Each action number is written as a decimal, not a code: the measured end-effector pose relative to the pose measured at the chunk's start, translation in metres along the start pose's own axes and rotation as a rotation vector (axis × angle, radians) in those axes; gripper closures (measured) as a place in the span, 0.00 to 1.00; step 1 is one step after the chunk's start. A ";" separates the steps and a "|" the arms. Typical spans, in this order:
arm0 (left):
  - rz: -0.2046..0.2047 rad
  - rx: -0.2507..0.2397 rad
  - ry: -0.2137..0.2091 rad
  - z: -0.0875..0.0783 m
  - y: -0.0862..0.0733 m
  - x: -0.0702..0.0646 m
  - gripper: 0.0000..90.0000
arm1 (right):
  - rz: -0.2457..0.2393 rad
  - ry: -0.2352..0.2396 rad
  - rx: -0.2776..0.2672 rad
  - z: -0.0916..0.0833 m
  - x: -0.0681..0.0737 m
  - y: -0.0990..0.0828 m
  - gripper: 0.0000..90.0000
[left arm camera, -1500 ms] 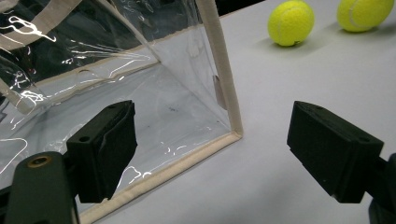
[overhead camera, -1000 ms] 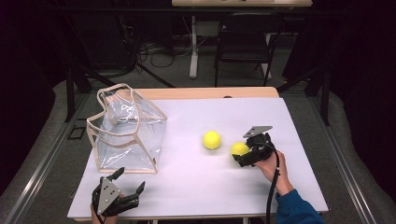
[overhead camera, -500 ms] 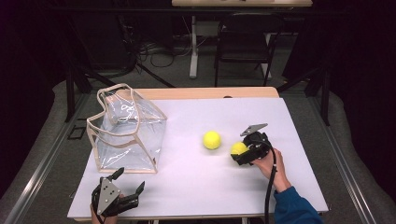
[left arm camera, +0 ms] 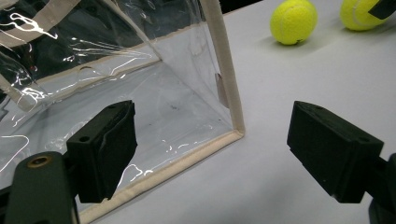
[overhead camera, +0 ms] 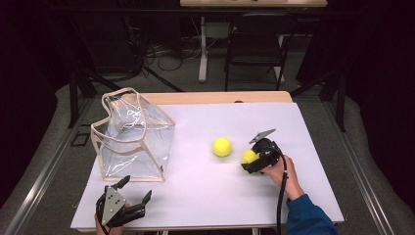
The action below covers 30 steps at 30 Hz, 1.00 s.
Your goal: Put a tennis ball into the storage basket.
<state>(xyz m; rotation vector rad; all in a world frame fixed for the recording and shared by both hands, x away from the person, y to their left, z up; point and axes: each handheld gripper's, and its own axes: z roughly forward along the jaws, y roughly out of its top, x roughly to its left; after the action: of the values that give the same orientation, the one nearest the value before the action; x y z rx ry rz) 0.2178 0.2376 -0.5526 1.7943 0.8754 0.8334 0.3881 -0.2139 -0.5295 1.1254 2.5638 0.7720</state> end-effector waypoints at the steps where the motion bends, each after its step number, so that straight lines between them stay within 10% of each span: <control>1: 0.000 -0.001 0.000 0.000 0.000 0.000 0.18 | 0.000 0.000 0.000 0.000 0.000 0.000 0.11; 9: 0.001 0.012 -0.009 0.001 0.000 0.000 0.18 | 0.023 0.033 0.040 0.003 -0.001 0.000 0.27; 30: -0.002 0.012 -0.008 0.002 0.000 0.000 0.18 | -0.015 0.031 0.030 -0.006 0.009 0.003 0.28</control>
<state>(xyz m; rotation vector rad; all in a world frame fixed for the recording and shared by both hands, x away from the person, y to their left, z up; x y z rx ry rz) 0.2195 0.2373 -0.5535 1.8060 0.8791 0.8205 0.3817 -0.2079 -0.5228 1.1099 2.6144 0.7553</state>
